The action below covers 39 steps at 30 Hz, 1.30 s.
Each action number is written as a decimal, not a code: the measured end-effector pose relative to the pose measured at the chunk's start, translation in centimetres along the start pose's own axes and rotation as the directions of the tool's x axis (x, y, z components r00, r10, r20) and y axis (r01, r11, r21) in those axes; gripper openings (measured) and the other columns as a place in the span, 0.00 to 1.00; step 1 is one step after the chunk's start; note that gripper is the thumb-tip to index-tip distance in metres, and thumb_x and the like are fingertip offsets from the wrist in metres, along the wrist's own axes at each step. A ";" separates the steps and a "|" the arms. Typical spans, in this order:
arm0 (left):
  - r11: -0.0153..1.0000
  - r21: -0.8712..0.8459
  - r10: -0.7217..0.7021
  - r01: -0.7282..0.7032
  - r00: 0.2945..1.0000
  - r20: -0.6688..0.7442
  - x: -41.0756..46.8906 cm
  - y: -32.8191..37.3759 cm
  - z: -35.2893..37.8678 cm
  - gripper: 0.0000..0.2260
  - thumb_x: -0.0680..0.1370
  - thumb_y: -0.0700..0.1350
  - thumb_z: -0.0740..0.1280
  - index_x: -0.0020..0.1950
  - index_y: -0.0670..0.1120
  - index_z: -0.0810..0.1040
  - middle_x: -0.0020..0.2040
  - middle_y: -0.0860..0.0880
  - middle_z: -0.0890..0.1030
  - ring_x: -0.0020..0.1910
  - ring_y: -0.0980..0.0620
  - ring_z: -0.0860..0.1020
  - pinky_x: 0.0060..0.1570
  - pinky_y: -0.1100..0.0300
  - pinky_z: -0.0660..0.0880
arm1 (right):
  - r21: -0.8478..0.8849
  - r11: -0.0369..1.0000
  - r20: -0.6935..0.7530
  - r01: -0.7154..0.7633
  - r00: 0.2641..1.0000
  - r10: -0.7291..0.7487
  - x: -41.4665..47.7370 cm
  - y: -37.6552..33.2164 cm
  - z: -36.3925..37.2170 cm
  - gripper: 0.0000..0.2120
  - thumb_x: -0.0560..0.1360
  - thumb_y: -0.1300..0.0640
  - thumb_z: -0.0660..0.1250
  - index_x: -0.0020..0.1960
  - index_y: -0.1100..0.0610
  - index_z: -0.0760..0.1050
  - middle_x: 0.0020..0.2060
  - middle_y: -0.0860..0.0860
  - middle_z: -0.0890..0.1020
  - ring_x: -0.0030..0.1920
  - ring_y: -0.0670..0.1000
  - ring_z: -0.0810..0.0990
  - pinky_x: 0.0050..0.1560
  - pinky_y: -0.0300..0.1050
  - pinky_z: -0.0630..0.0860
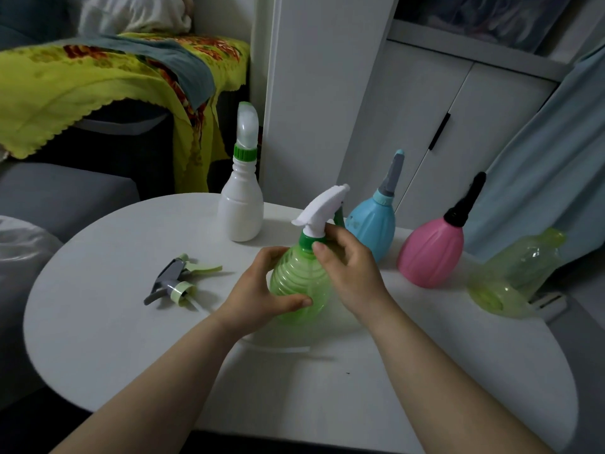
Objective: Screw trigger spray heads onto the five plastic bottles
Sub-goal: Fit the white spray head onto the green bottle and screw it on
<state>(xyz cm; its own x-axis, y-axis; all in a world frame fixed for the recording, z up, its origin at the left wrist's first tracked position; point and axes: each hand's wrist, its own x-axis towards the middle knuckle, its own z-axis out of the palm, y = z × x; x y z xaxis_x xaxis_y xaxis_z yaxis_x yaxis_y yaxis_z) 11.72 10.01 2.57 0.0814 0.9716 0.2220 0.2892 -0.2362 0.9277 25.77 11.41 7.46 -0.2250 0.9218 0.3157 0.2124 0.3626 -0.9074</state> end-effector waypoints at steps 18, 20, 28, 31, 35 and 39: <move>1.000 -0.003 -0.004 0.004 1.000 0.009 0.2 -0.3 0.2 0.33 0.61 0.40 0.77 0.61 0.44 0.65 0.56 0.50 0.72 0.57 0.54 0.71 0.56 0.64 0.65 | 0.252 0.965 0.104 -0.077 0.993 0.052 0.9 0.4 -0.6 0.15 0.69 0.67 0.65 0.46 0.47 0.74 0.44 0.44 0.80 0.47 0.42 0.79 0.49 0.35 0.75; 1.000 0.006 0.005 -0.005 1.000 0.005 0.1 -0.2 0.4 0.35 0.61 0.41 0.77 0.62 0.44 0.64 0.56 0.50 0.71 0.58 0.53 0.70 0.55 0.65 0.65 | 0.113 0.992 0.103 -0.054 0.994 0.043 0.9 0.2 -0.2 0.13 0.70 0.64 0.66 0.46 0.47 0.73 0.44 0.47 0.78 0.49 0.47 0.77 0.53 0.42 0.74; 0.983 0.169 0.056 -0.067 0.996 0.069 0.4 0.7 0.1 0.39 0.61 0.47 0.77 0.67 0.50 0.61 0.58 0.55 0.65 0.58 0.58 0.64 0.58 0.66 0.60 | 0.126 0.985 0.061 -0.121 0.992 0.114 0.8 0.2 0.5 0.13 0.69 0.62 0.67 0.46 0.45 0.70 0.46 0.43 0.77 0.51 0.46 0.76 0.56 0.43 0.72; 0.985 0.164 0.034 -0.051 0.994 0.105 0.6 0.9 -0.1 0.38 0.61 0.46 0.77 0.67 0.51 0.62 0.57 0.55 0.65 0.57 0.58 0.64 0.56 0.67 0.60 | 0.201 0.967 0.225 -0.157 0.968 0.110 1.1 -0.2 -0.9 0.11 0.72 0.63 0.64 0.49 0.48 0.73 0.51 0.51 0.79 0.54 0.49 0.77 0.59 0.45 0.72; 0.990 0.131 0.033 -0.046 0.994 0.100 0.5 0.8 0.0 0.38 0.61 0.45 0.77 0.66 0.52 0.63 0.57 0.54 0.67 0.58 0.57 0.65 0.58 0.63 0.61 | 0.275 0.952 0.200 -0.132 0.977 0.077 1.0 0.0 -1.5 0.13 0.71 0.65 0.63 0.49 0.49 0.74 0.47 0.48 0.80 0.46 0.40 0.80 0.49 0.32 0.75; 0.992 0.116 0.043 -0.052 0.996 0.075 0.6 0.7 0.3 0.37 0.61 0.44 0.77 0.65 0.51 0.63 0.58 0.54 0.67 0.59 0.57 0.65 0.59 0.65 0.61 | 0.316 0.945 0.081 -0.078 0.995 0.055 0.6 0.6 -1.0 0.13 0.70 0.67 0.64 0.46 0.49 0.75 0.42 0.43 0.81 0.43 0.38 0.80 0.44 0.30 0.75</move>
<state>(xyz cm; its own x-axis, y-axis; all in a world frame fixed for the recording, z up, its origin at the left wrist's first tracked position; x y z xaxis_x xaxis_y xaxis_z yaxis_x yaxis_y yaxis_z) 12.23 10.38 3.27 0.1653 0.9569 0.2389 0.3929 -0.2861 0.8739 26.71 12.29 7.39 -0.2891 0.9262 0.2419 -0.0824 0.2277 -0.9702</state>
